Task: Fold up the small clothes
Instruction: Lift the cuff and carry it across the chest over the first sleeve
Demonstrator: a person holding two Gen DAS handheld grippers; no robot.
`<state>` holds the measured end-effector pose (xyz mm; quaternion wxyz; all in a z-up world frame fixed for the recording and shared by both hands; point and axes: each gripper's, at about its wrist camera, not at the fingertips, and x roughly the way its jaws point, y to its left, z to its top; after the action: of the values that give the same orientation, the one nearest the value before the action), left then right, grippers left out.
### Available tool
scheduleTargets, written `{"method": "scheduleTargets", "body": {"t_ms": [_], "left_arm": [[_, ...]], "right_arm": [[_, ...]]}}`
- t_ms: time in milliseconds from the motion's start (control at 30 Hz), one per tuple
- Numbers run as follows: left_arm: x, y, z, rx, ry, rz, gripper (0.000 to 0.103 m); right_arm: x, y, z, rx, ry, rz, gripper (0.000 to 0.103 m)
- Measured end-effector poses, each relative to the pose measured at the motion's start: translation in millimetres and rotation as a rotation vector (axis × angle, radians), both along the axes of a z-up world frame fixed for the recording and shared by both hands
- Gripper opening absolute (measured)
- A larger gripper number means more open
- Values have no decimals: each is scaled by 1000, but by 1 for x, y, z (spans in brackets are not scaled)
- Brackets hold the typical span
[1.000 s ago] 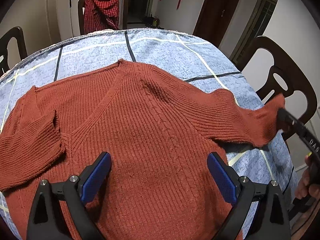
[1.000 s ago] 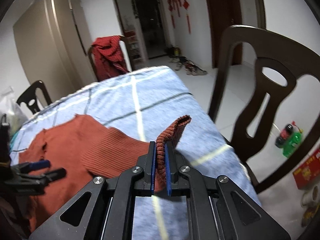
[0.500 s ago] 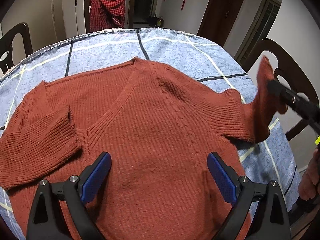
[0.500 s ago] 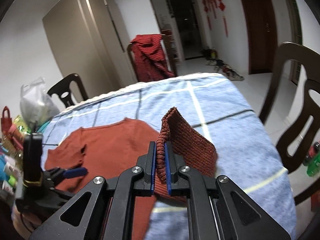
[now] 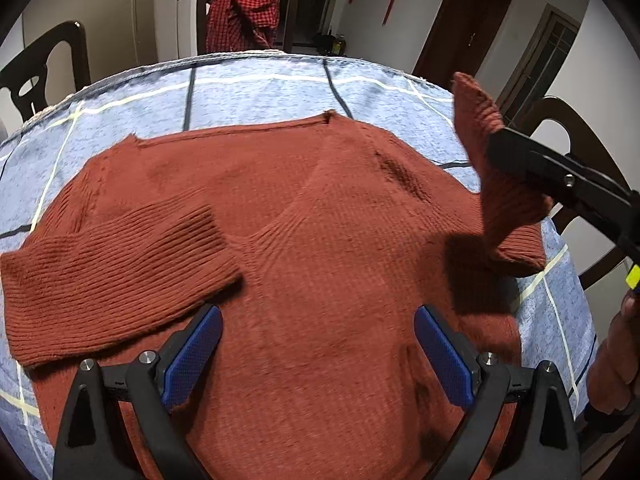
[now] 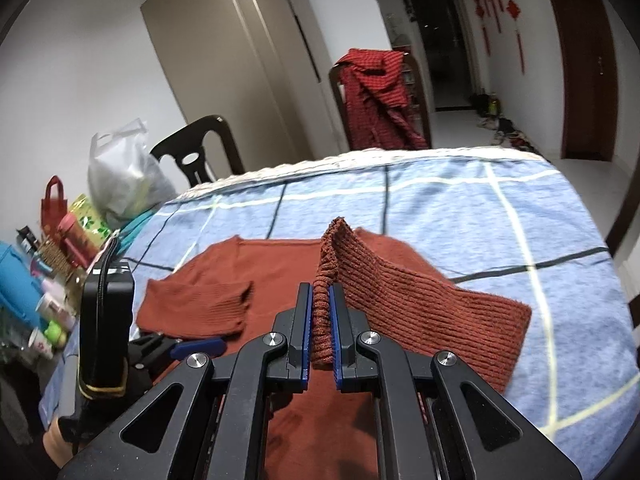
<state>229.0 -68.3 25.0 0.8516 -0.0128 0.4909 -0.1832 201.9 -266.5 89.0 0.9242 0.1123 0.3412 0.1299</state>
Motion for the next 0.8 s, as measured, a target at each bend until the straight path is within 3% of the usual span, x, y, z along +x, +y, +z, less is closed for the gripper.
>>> {"method": "scheduleTargets", "body": {"t_ms": [800], "left_arm": [[-16, 40, -1, -6, 5, 44, 98]], "right_arm": [[27, 57, -35, 14, 137, 176, 8]]}}
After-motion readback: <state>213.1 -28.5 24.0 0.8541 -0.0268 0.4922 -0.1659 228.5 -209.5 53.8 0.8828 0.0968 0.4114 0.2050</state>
